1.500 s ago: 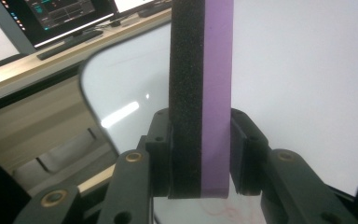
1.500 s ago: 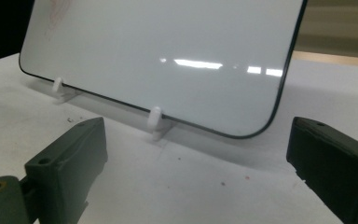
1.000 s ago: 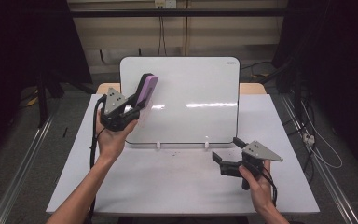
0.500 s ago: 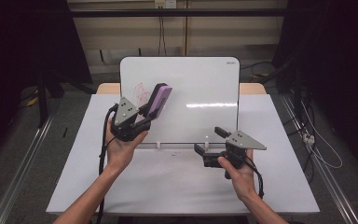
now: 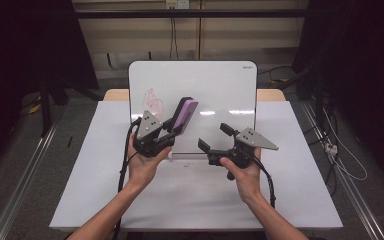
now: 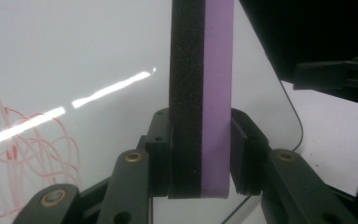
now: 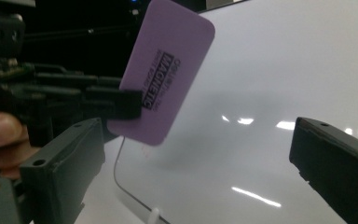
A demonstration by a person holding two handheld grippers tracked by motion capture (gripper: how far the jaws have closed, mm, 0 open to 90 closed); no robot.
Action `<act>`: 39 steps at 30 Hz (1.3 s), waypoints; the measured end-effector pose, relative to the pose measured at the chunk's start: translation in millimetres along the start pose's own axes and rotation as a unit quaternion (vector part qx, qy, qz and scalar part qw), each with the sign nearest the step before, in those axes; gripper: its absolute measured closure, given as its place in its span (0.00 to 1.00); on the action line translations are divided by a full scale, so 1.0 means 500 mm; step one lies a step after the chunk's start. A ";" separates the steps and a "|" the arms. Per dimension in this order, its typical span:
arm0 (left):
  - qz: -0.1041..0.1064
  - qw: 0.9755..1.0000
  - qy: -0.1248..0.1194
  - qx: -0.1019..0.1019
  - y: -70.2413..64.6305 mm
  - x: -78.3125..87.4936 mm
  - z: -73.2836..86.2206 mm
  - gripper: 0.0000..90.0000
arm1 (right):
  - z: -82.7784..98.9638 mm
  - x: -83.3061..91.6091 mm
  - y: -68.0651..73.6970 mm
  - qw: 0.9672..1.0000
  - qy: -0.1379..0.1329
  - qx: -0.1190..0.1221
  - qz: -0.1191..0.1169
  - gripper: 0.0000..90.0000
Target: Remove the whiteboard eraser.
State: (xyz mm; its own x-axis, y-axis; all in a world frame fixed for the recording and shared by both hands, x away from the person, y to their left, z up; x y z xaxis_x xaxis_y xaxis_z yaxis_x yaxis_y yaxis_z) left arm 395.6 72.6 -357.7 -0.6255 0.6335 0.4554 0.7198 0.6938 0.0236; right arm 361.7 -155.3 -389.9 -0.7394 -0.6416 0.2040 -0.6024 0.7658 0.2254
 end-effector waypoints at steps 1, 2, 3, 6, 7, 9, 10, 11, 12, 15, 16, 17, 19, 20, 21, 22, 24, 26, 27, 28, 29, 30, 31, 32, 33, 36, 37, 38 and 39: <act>-0.001 1.000 0.000 0.001 -0.002 -0.001 0.002 0.72 | 0.000 -0.005 0.000 1.000 -0.006 -0.006 -0.002 0.03; 0.001 1.000 0.001 0.001 -0.003 -0.003 0.003 0.72 | 0.001 -0.011 0.000 1.000 -0.008 -0.012 -0.005 0.03; 0.004 1.000 0.001 0.005 -0.004 -0.004 0.005 0.72 | 0.000 -0.017 0.002 1.000 -0.014 -0.020 -0.006 0.03; 0.006 1.000 0.003 0.002 -0.006 -0.007 0.006 0.72 | -0.003 -0.034 0.003 0.999 -0.026 -0.033 -0.016 0.05; 0.009 1.000 0.003 0.006 -0.006 -0.008 0.006 0.72 | -0.005 -0.039 0.004 0.998 -0.032 -0.041 -0.020 0.05; 0.011 1.000 0.001 0.008 -0.007 -0.008 0.005 0.72 | -0.011 -0.048 0.006 0.997 -0.045 -0.055 -0.026 0.07; 0.011 1.000 -0.002 0.008 -0.008 -0.007 0.005 0.72 | -0.012 -0.053 0.007 0.997 -0.049 -0.057 -0.028 0.08; 0.011 1.000 -0.003 0.007 -0.008 -0.006 0.005 0.72 | -0.011 -0.058 0.009 0.996 -0.051 -0.060 -0.029 0.09; 0.012 1.000 -0.003 0.007 -0.008 -0.005 0.004 0.72 | -0.010 -0.062 0.010 0.996 -0.052 -0.064 -0.034 0.10; 0.014 1.000 -0.002 0.014 -0.005 -0.005 0.007 0.72 | -0.006 -0.071 0.012 0.994 -0.059 -0.087 -0.041 0.14; 0.013 1.000 -0.001 0.014 -0.005 -0.005 0.008 0.72 | -0.006 -0.074 0.011 0.993 -0.064 -0.094 -0.044 0.16; 0.014 1.000 -0.001 0.013 -0.005 -0.006 0.009 0.72 | -0.007 -0.076 0.012 0.992 -0.070 -0.100 -0.042 0.17; 0.015 1.000 0.000 0.016 -0.007 -0.009 0.011 0.72 | -0.006 -0.083 0.010 0.989 -0.078 -0.118 -0.045 0.19; 0.014 1.000 0.001 0.016 -0.009 -0.010 0.012 0.72 | -0.006 -0.086 0.009 0.987 -0.082 -0.129 -0.045 0.20; 0.015 1.000 0.002 0.015 -0.010 -0.011 0.013 0.72 | -0.004 -0.090 0.007 0.986 -0.085 -0.138 -0.045 0.22; 0.017 1.000 0.003 0.015 -0.011 -0.013 0.014 0.72 | -0.003 -0.093 0.007 0.984 -0.087 -0.146 -0.047 0.23; 0.019 1.000 0.007 0.012 -0.014 -0.017 0.016 0.72 | 0.000 -0.099 0.009 0.984 -0.090 -0.150 -0.046 0.26; 0.021 1.000 0.009 0.015 -0.015 -0.020 0.018 0.72 | 0.003 -0.103 0.012 0.983 -0.089 -0.154 -0.048 0.27; 0.020 1.000 0.009 0.015 -0.016 -0.021 0.019 0.72 | 0.004 -0.104 0.014 0.983 -0.088 -0.152 -0.047 0.31; 0.019 1.000 0.009 0.016 -0.016 -0.022 0.020 0.72 | 0.005 -0.104 0.016 0.983 -0.089 -0.152 -0.047 0.36; 0.021 1.000 0.009 0.017 -0.017 -0.023 0.020 0.72 | 0.006 -0.104 0.018 0.983 -0.088 -0.152 -0.048 0.38; 0.023 1.000 0.008 0.020 -0.017 -0.023 0.021 0.72 | 0.006 -0.105 0.019 0.983 -0.090 -0.154 -0.047 0.37; 0.021 1.000 0.008 0.019 -0.018 -0.024 0.021 0.72 | 0.007 -0.106 0.020 0.983 -0.089 -0.156 -0.045 0.38; 0.021 1.000 0.008 0.018 -0.019 -0.024 0.022 0.72 | 0.008 -0.106 0.021 0.983 -0.088 -0.158 -0.045 0.39; 0.021 1.000 0.007 0.019 -0.019 -0.024 0.023 0.72 | 0.009 -0.107 0.022 0.982 -0.088 -0.160 -0.040 0.41; 0.023 0.999 0.006 0.024 -0.019 -0.026 0.025 0.72 | 0.011 -0.108 0.022 0.982 -0.090 -0.165 -0.034 0.45; 0.024 0.999 0.006 0.026 -0.018 -0.026 0.026 0.72 | 0.011 -0.109 0.023 0.982 -0.091 -0.165 -0.030 0.45; 0.025 0.999 0.007 0.026 -0.017 -0.026 0.026 0.72 | 0.011 -0.109 0.024 0.982 -0.092 -0.165 -0.029 0.45; 0.027 0.999 0.007 0.028 -0.017 -0.027 0.027 0.72 | 0.011 -0.110 0.024 0.982 -0.092 -0.165 -0.029 0.45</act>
State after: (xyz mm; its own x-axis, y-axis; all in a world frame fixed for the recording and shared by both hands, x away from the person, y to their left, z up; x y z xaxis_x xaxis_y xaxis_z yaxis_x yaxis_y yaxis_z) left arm 394.0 62.6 -375.9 -0.5823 0.6653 0.4671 0.7335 0.6777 -0.0509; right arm 393.2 -110.6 -403.6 -0.7666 -0.6420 0.0131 -0.5372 0.6524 0.5346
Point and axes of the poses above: each handheld gripper's, and its own axes: x roughly backward along the jaws, z roughly out of its underside, y roughly to its left, the point moved 2 cm from there along -x, roughly forward along the jaws, and after that the axes turned 9 degrees about y, right-handed, at the moved point
